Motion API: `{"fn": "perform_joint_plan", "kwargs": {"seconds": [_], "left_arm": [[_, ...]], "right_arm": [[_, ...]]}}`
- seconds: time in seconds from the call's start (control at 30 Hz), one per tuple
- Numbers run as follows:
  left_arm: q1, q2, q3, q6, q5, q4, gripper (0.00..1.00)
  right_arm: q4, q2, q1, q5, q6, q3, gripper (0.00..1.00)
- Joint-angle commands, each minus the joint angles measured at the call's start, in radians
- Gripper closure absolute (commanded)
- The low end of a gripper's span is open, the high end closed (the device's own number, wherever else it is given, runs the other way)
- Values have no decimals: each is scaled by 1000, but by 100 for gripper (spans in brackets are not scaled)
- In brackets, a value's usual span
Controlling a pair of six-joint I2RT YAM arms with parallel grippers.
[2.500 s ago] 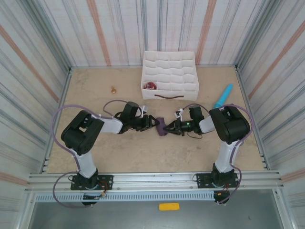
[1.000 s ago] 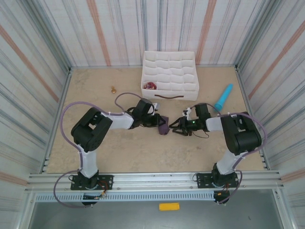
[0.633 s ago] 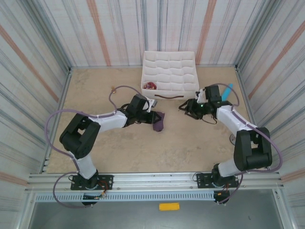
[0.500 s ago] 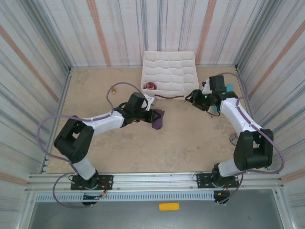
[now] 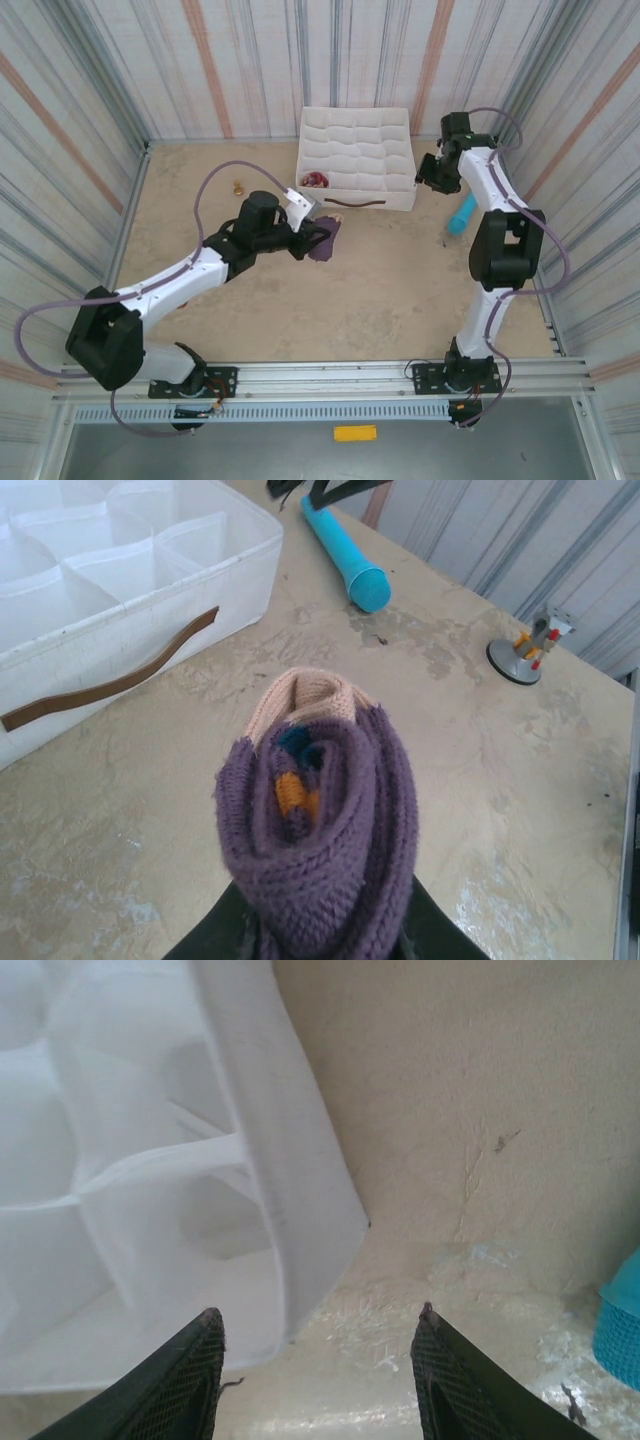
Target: Roll the socks
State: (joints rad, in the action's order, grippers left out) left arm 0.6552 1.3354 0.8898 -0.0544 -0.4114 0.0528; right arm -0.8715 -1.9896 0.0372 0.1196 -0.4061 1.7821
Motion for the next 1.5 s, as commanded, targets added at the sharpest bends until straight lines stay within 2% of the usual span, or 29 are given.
{"fn": "perform_joint_plan", "kwargs": {"seconds": [0.0, 0.07, 0.17, 0.23, 0.33, 0.5, 0.7, 0.97, 1.13, 1.23, 1.47], "left_arm": [[-6, -66, -36, 79, -44, 39, 100], [-6, -88, -49, 93, -54, 44, 100], [-6, -104, -58, 113, -70, 45, 100], [-8, -109, -59, 126, -84, 46, 100], [-18, -107, -64, 127, -104, 69, 100], [-50, -78, -59, 114, -165, 135, 100], [-69, -6, 16, 131, -187, 115, 100], [-94, 125, 123, 98, -335, 130, 100], [-110, 216, 197, 62, -438, 130, 100], [-114, 258, 216, 46, -449, 173, 100], [-147, 415, 315, -23, -538, 222, 100]], "right_arm": [[-53, -50, 1, 20, 34, 51, 48], [-29, -79, 3, 53, 27, 55, 48], [-34, -115, 10, 49, 38, 74, 55], [-36, -125, 10, 67, 50, 68, 64], [-40, -112, 17, 76, 74, 42, 87], [3, -13, 36, 48, 95, -86, 99], [26, 118, 51, 50, 153, -230, 100], [49, 258, 32, 140, 235, -388, 100], [69, 244, -1, 224, 237, -420, 100], [62, 220, 0, 249, 224, -409, 100], [50, 202, 1, 257, 202, -407, 100]]}}
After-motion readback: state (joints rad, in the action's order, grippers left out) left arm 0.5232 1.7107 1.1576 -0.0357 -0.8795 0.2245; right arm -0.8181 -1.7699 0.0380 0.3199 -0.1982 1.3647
